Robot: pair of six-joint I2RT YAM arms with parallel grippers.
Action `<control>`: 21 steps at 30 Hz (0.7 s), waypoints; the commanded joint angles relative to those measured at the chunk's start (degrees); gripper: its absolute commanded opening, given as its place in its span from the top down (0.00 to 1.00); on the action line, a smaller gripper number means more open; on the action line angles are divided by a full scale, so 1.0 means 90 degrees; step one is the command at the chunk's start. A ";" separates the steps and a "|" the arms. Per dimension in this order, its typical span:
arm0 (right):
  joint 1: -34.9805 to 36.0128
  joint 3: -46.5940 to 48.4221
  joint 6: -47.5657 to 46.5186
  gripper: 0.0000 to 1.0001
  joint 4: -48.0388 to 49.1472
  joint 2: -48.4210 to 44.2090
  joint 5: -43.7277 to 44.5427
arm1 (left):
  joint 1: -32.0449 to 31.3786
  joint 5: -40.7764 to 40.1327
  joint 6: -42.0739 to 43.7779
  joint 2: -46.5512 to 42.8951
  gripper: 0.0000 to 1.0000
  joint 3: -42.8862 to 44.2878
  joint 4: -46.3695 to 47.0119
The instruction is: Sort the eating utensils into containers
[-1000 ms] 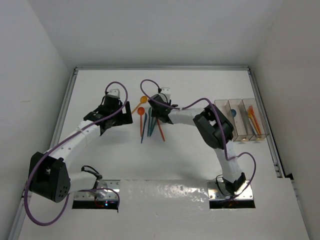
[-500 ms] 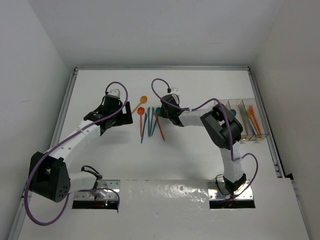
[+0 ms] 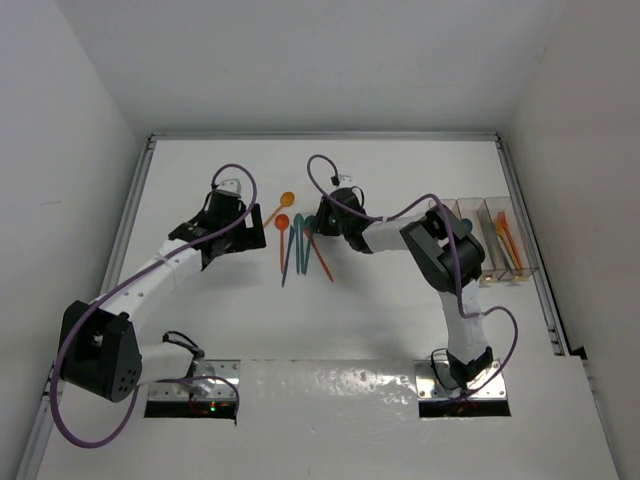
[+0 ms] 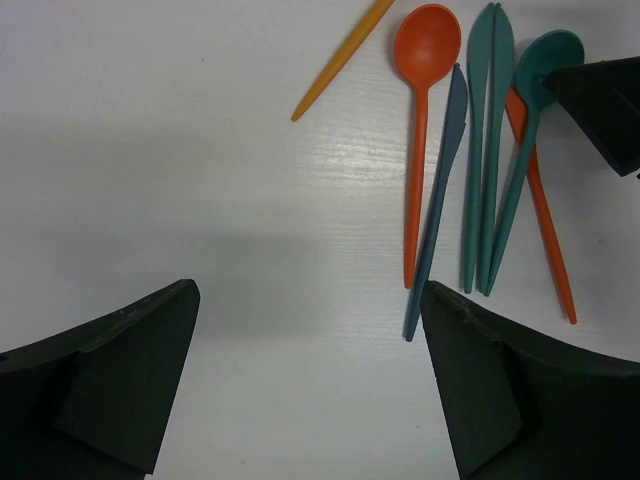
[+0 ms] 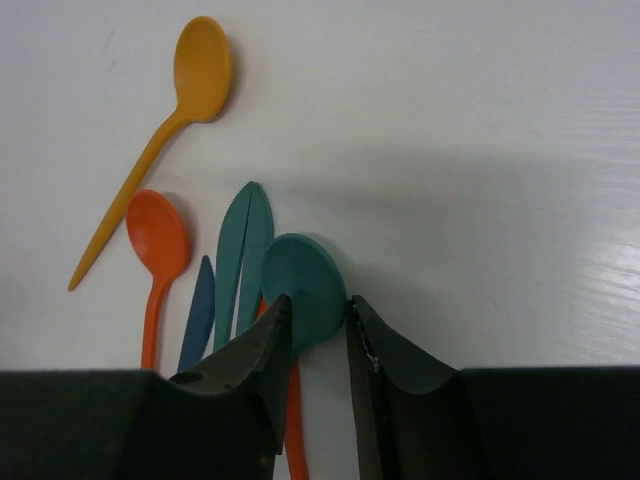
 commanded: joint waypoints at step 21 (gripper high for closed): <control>-0.0198 -0.0012 -0.1064 1.00 -0.0674 -0.0974 -0.0642 | -0.0015 -0.0009 0.0021 -0.0001 0.09 0.0137 0.0041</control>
